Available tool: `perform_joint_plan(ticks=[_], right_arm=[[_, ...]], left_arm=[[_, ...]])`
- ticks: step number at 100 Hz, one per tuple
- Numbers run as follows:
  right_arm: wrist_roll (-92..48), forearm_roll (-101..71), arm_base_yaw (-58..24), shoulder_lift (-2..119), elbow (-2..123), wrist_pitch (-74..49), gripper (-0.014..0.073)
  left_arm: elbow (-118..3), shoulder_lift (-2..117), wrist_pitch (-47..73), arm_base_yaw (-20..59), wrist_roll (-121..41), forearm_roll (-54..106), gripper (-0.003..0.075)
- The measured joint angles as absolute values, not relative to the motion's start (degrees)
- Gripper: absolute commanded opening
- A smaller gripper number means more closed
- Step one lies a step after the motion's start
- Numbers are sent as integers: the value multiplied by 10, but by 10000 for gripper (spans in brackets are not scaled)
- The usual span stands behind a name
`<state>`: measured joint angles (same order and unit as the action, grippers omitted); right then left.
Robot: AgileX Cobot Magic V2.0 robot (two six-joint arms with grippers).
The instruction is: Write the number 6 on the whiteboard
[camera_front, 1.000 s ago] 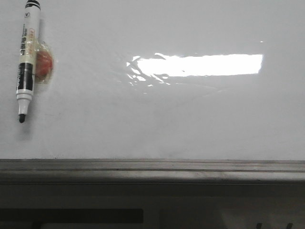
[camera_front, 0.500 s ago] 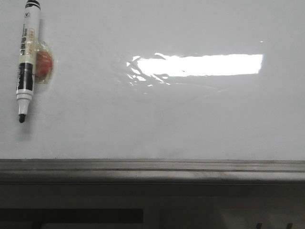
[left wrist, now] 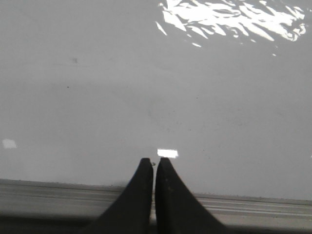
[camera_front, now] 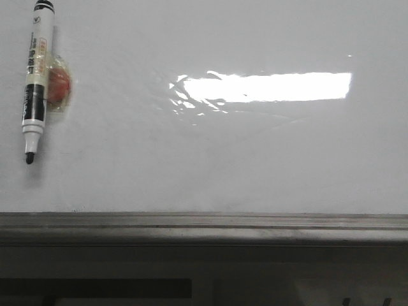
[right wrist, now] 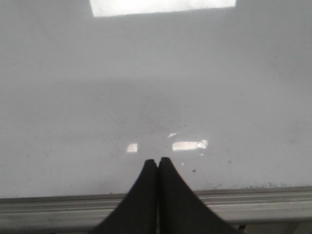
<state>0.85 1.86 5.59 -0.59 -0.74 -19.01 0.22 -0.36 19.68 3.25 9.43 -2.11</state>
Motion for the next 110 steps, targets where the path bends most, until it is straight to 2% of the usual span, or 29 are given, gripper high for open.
perform_joint_plan(ticks=[62,110], right_arm=[[8,19,56,-6,-7,-187,-64],[8,13,56,-6,-8,-113,-64]], left_arm=[[2,-4,184,33,94,-58,-19],[2,-4,127,33,94,-135,-19]])
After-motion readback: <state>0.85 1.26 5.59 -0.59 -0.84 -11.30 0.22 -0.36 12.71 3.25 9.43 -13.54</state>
